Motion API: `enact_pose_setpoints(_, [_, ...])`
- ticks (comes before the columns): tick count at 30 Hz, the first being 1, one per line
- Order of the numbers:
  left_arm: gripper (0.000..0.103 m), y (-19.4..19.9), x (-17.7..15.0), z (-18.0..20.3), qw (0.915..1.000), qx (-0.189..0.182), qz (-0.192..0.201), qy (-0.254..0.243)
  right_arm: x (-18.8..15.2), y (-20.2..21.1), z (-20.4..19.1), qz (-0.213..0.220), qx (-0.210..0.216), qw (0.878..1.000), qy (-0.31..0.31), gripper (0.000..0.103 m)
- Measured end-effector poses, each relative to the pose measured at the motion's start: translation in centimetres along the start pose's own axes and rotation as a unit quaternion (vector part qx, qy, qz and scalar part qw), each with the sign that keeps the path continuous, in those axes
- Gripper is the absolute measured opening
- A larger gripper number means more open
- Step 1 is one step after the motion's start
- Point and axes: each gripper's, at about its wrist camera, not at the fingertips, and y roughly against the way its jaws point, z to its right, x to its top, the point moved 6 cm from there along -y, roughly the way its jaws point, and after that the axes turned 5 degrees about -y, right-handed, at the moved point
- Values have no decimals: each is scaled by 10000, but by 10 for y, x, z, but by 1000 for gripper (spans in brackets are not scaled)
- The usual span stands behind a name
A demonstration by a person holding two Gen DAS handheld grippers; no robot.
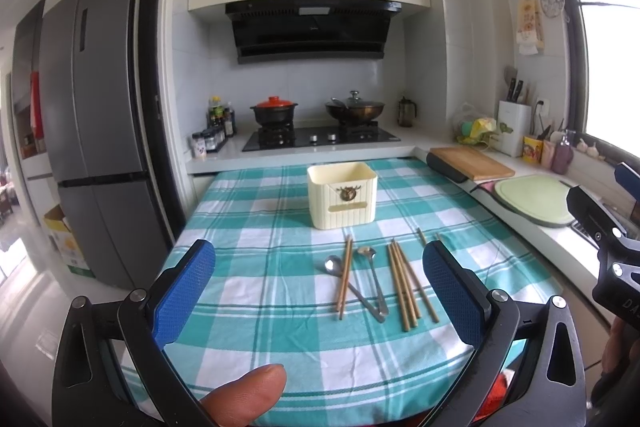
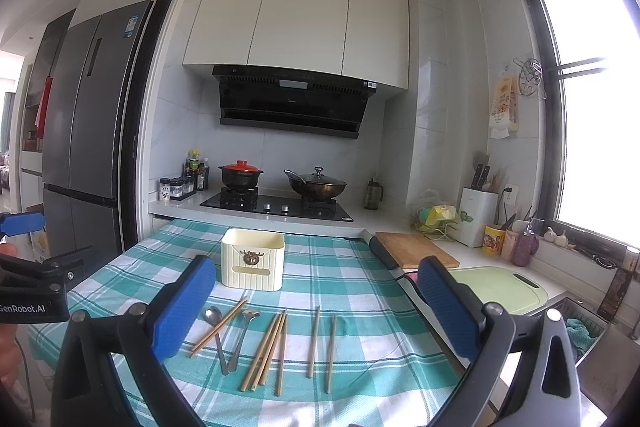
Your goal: Organize utensils
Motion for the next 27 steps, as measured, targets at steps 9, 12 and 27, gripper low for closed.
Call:
enact_pose_setpoints(9, [103,-3,2,2,10000,18,-57,-27,-1,-6,3,-56,-12,10000,-33,103])
enact_pose_setpoints(12, [103,-4,4,2,10000,35,-67,-38,-2,-9,4,-78,-12,10000,-39,103])
enact_pose_setpoints(27, [103,-14,10,2,9995,212,-169,-139,-6,-24,7,-184,-18,9998,-44,103])
